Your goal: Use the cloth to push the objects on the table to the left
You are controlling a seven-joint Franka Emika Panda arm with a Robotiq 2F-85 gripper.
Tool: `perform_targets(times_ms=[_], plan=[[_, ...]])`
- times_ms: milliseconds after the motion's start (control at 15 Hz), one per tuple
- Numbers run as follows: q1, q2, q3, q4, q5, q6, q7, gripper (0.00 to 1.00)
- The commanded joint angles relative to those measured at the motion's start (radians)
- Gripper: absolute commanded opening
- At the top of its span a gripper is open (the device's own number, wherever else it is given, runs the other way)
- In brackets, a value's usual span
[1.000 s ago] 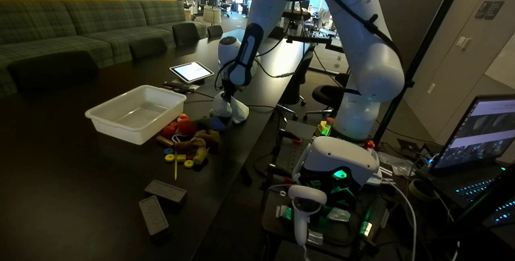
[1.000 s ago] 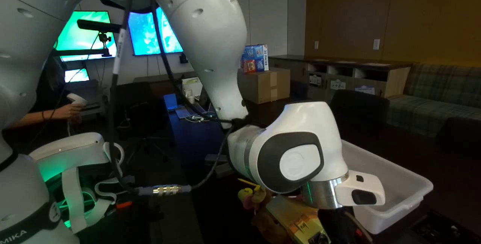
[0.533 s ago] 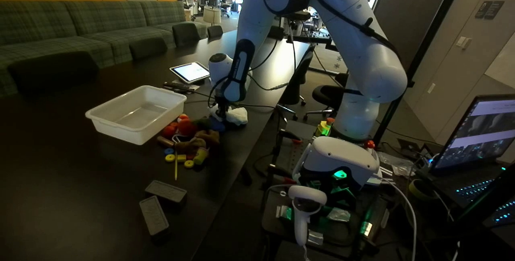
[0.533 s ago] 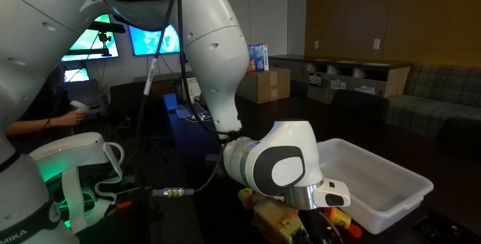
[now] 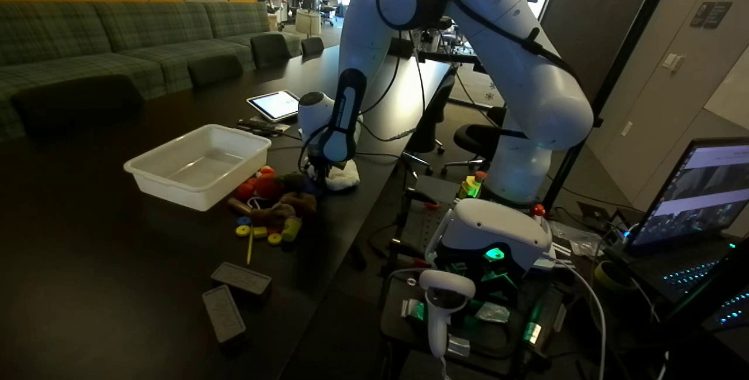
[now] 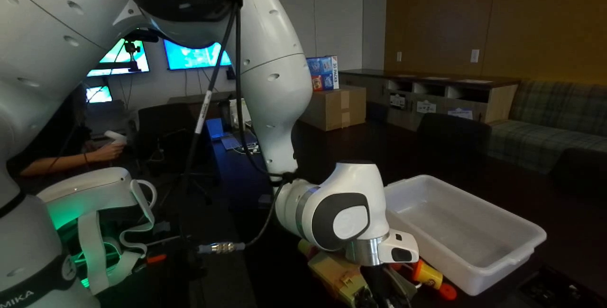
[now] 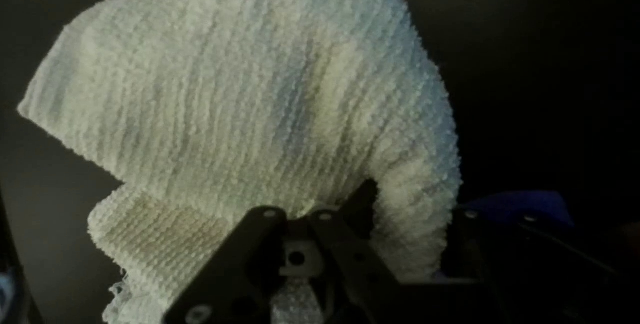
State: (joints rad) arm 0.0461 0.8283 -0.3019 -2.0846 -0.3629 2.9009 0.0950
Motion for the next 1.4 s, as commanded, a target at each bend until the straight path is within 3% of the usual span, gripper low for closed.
perform_targets(times_ms=[0, 400, 800, 1333], plan=[[0.035, 0.039, 0.045, 0.014, 0.042, 0.023, -0.013, 0.07], [0.132, -0.010, 0.104, -0.029, 0.045, 0.026, 0.006, 0.07], [0.313, -0.046, 0.164, -0.035, 0.116, -0.039, 0.118, 0.07], [0.540, -0.028, 0.255, 0.061, 0.186, -0.121, 0.297, 0.07]])
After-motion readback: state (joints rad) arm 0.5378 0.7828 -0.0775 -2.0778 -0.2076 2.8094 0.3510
